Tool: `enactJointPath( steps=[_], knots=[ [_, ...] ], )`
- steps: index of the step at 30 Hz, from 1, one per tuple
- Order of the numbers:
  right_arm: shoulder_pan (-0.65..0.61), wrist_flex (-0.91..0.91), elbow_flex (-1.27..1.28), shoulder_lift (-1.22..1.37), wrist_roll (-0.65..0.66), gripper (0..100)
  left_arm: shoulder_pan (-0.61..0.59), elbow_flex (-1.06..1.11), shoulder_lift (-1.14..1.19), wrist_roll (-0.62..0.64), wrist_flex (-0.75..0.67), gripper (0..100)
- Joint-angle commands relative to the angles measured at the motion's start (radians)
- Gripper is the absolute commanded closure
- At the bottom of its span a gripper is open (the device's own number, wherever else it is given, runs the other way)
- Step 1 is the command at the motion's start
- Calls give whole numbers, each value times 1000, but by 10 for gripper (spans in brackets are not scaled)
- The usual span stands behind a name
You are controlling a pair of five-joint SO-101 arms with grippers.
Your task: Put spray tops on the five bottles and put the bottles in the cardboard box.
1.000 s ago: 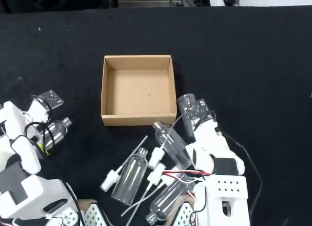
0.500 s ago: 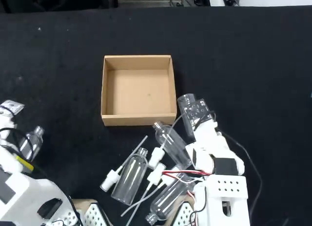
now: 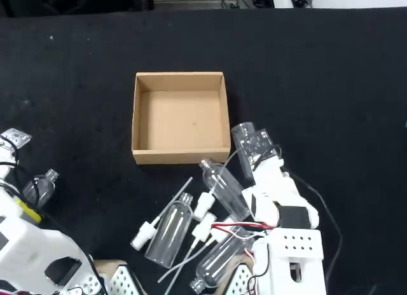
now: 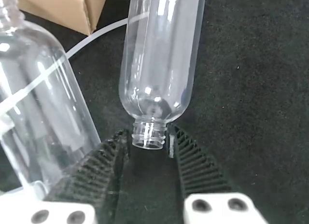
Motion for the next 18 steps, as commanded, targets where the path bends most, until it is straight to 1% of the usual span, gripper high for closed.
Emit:
enactJointPath(
  steps=[1,7,13,15,18],
  knots=[
    [-15,-21,-7,-16,8,881,15,-54,3,-68,3,729],
    [-15,-21,-7,-16,8,881,42,-54,-2,-63,3,729],
    [-15,-21,-7,-16,8,881,44,-59,3,-64,2,729],
    [-15,-21,-7,-16,8,881,44,-47,8,-63,-28,730],
    [-15,-21,-7,-16,8,881,41,35,-3,-63,-124,730]
  ],
)
